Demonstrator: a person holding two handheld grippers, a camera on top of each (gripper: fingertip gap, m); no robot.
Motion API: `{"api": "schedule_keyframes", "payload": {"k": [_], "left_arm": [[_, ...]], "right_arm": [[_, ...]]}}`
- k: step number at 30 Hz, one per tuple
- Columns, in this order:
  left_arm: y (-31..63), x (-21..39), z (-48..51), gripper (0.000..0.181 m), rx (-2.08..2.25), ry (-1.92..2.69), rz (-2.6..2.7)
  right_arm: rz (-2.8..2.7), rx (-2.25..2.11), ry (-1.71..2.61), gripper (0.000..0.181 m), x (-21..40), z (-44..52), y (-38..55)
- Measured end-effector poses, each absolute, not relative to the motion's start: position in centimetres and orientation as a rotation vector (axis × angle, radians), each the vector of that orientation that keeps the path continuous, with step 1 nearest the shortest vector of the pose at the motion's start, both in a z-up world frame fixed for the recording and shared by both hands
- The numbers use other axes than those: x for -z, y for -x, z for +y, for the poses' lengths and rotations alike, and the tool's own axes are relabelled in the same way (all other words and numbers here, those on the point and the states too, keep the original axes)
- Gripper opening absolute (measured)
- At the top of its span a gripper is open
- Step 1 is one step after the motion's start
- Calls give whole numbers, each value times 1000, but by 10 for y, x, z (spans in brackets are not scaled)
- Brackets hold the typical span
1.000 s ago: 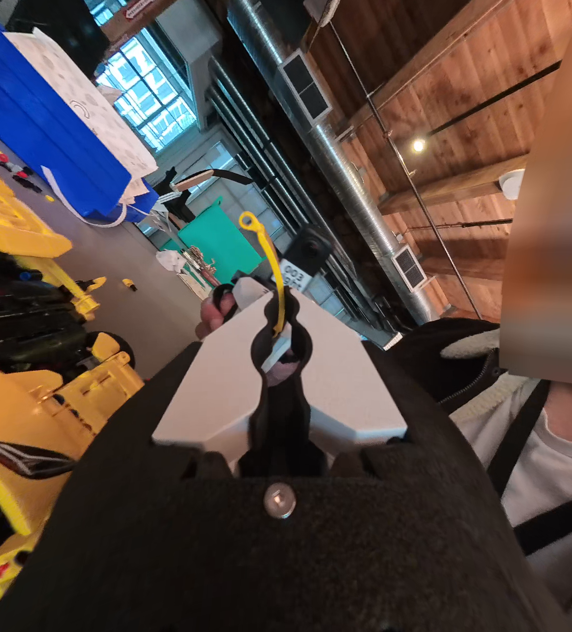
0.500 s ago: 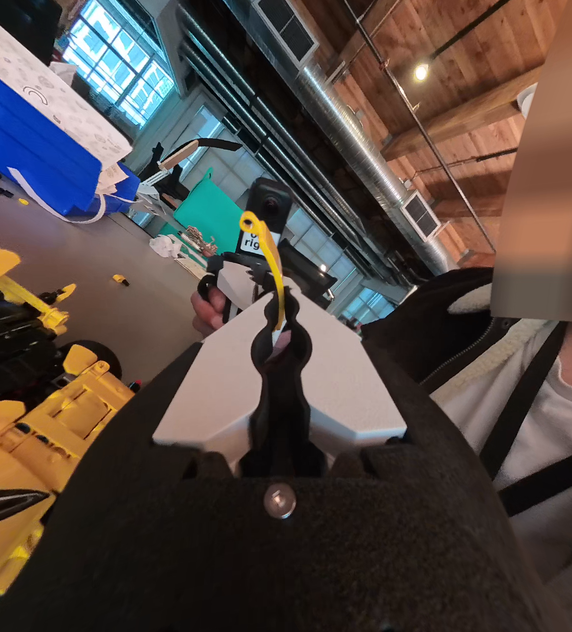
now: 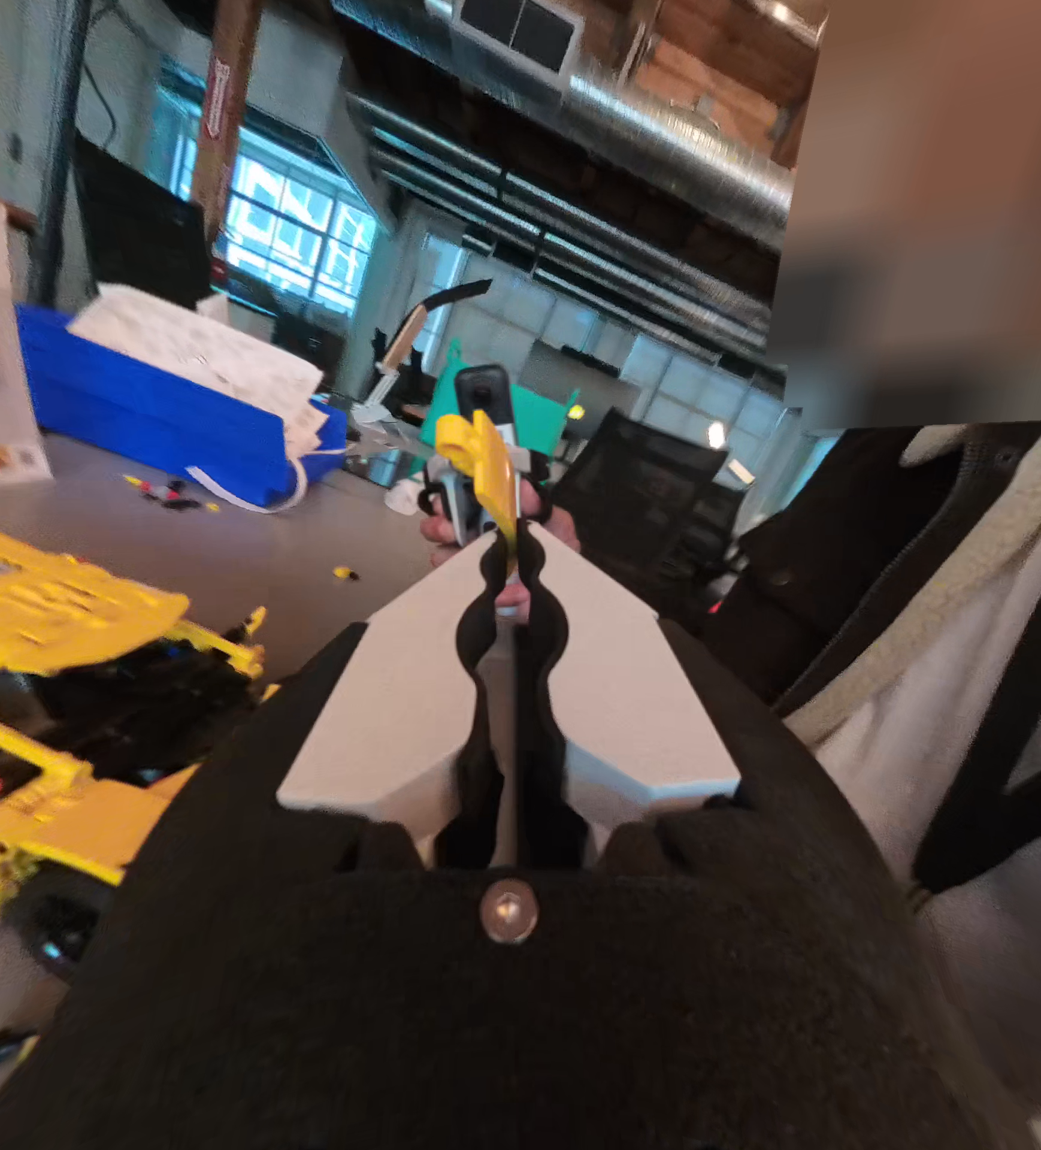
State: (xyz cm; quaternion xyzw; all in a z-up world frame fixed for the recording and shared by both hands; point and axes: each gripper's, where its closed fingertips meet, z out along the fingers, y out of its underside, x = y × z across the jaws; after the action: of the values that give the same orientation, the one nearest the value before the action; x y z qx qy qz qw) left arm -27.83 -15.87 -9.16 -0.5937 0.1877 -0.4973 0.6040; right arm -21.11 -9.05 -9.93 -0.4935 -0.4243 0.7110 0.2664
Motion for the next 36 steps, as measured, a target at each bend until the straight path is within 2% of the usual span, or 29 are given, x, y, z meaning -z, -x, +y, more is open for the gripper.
{"api": "schedule_keyframes", "payload": {"k": [4,11,17,19,23,27,29,32,36], "left_arm": [[261,97,-154,2,1013,1405,531],[264,124,-143,2,1023,1563,443],[270,110,-145,2,1230,1473,327],[279,109,-140,2,1299,1455,244],[287,110,-135,2,1448,1428,119],[279,110,-137,2,1629,1389,82],[275,112,-140,2,1646,1402,106],[271,108,-146,2,1652,1390,153],[269,106,-148,2,1647,1384,177]], "right_arm": [[-1292,-1896,1434,12,126,-123,248],[-1386,-830,1807,13,211,-11,188],[-1315,-437,2108,16,261,39,127],[-1265,-515,2091,31,254,39,133],[-1360,-668,1764,46,200,-4,192],[-1453,-1474,1406,38,144,-140,266],[-1451,-1719,1401,32,138,-163,272],[-1330,-1930,1415,20,125,-157,267],[-1264,-1956,1401,9,119,-148,262]]}}
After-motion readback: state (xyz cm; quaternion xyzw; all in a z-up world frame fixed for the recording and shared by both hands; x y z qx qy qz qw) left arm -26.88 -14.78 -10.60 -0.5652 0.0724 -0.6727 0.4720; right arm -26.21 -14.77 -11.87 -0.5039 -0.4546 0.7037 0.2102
